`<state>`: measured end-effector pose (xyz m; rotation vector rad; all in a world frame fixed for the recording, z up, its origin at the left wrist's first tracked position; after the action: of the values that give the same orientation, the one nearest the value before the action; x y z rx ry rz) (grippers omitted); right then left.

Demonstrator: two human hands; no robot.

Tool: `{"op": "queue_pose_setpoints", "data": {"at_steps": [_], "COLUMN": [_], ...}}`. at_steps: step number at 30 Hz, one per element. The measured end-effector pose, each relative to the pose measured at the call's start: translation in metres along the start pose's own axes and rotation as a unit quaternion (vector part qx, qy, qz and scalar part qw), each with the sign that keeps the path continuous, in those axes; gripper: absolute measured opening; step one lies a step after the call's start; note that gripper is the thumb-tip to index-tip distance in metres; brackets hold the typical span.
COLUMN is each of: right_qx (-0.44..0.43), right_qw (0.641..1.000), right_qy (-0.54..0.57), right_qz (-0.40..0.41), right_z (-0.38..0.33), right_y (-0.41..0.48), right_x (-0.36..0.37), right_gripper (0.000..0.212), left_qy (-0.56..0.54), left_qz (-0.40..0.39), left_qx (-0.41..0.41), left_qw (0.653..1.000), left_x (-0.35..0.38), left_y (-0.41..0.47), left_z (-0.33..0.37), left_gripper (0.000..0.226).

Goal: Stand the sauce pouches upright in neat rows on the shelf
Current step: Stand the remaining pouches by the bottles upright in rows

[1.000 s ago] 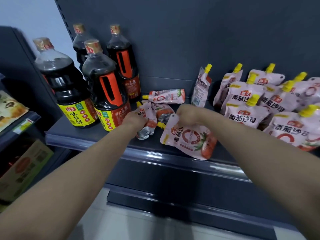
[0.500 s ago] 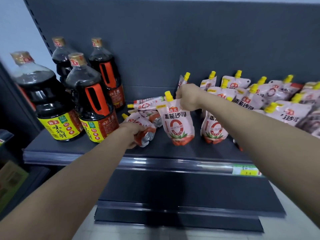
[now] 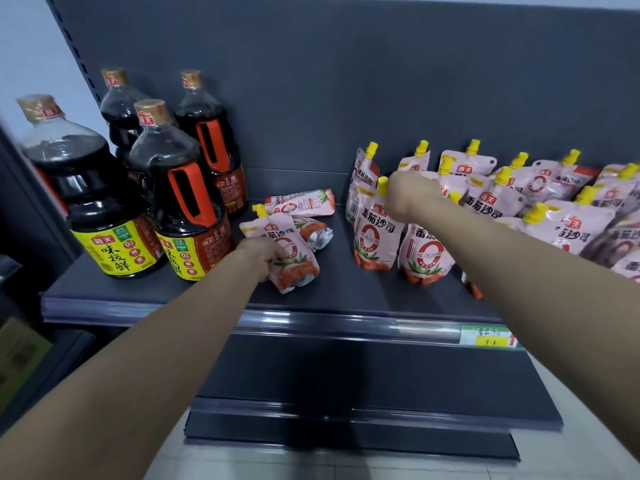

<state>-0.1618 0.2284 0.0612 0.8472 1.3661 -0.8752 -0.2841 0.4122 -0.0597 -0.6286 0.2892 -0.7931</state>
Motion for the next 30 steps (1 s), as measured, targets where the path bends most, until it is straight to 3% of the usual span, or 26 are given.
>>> {"op": "queue_pose_setpoints", "data": {"at_steps": [3, 7, 13, 19, 26, 30], "right_qx": [0.004, 0.008, -0.014, -0.014, -0.022, -0.013], "right_qw": [1.000, 1.000, 0.997, 0.997, 0.997, 0.996], "right_qy": [0.004, 0.027, 0.063, 0.062, 0.076, 0.084], "right_qz": [0.003, 0.012, 0.033, 0.049, 0.015, 0.014], "right_z": [0.001, 0.004, 0.004, 0.009, 0.013, 0.008], "right_y": [0.000, 0.004, 0.013, 0.013, 0.014, 0.012], "right_x": [0.001, 0.003, 0.000, -0.004, -0.006, -0.015], "right_gripper": [0.015, 0.030, 0.009, 0.037, 0.038, 0.014], "left_qy": [-0.041, -0.076, -0.058, -0.024, 0.091, 0.130], "left_qz": [0.014, 0.006, -0.022, -0.117, -0.176, -0.204], "left_qx": [0.016, 0.032, 0.114, 0.208, 0.186, 0.177], "left_qw": [0.999, 0.997, 0.992, 0.971, 0.962, 0.954], "left_x": [-0.003, -0.002, 0.015, 0.044, 0.050, 0.047], "left_y": [0.006, 0.005, -0.012, -0.037, -0.044, -0.046], "left_z": [-0.002, -0.003, 0.013, 0.017, 0.019, 0.023], "left_gripper": [0.021, 0.011, 0.034, 0.035, 0.029, 0.041]}}
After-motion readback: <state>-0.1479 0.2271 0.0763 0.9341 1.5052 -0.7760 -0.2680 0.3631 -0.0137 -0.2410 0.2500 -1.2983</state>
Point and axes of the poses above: each hand's wrist, its own y-axis towards the middle knuckle, its own x-axis out of the palm, z = x × y, the point moved 4 cm from there along y, towards the middle knuckle, and after that the axes turned 2 degrees about -z, right-handed, at the moved point
